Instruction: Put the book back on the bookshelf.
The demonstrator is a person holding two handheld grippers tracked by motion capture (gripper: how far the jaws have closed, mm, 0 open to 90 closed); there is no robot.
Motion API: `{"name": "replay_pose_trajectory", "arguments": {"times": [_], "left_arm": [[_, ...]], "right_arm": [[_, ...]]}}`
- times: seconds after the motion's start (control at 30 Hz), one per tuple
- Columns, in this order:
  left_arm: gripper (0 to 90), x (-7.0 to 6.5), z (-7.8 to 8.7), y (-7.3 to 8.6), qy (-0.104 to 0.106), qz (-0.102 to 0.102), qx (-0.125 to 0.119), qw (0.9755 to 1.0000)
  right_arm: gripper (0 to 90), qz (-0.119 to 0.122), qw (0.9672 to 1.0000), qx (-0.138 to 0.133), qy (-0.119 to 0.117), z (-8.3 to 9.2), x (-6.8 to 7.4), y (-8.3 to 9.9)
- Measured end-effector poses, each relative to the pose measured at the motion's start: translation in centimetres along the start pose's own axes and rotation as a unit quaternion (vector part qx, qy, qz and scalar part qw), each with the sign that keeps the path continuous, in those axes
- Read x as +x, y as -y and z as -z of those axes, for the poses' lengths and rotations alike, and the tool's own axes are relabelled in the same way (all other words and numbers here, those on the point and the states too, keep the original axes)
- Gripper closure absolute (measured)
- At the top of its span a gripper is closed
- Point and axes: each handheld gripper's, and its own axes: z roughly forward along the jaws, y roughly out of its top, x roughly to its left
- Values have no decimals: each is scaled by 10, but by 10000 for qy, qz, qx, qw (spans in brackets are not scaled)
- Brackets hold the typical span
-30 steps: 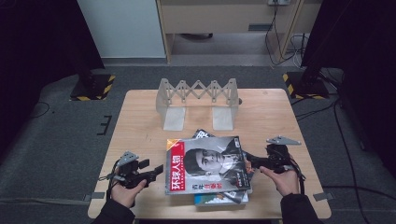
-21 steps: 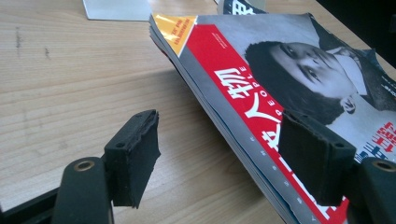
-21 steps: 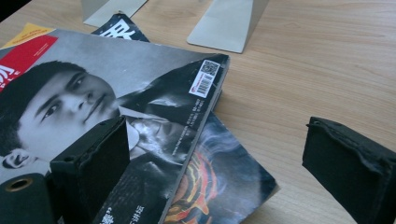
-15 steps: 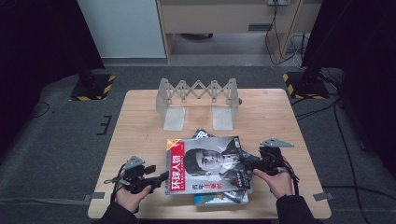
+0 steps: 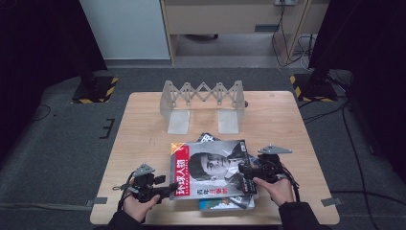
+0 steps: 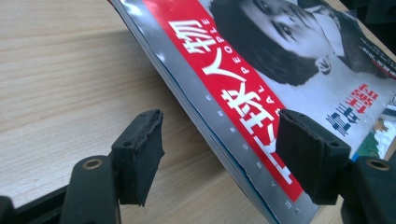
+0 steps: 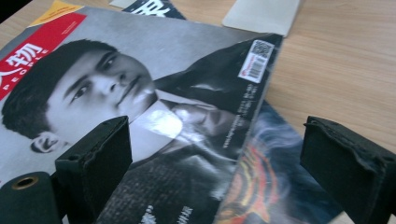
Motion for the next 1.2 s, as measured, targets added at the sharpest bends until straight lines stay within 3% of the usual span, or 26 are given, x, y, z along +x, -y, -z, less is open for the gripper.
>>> {"name": "replay_pose_trajectory", "arguments": {"times": [0.17, 0.47, 0.83, 1.1, 1.2], "left_arm": [[309, -2, -5, 0, 83, 34, 103, 9999], [308, -5, -10, 2, 296, 98, 222, 9993], [297, -6, -17, 4, 559, 293, 309, 9975], [290, -2, -25, 3, 857, 628, 407, 9935], [298, 1, -29, 3, 1047, 791, 459, 9903]], "right_arm": [[87, 89, 9999, 77, -96, -6, 3, 4], [96, 30, 9996, 130, -236, -11, 4, 8], [95, 157, 9996, 118, -199, -13, 7, 10], [91, 233, 9995, 108, -183, -14, 7, 10], [90, 249, 9995, 116, -176, -15, 7, 11]]}}
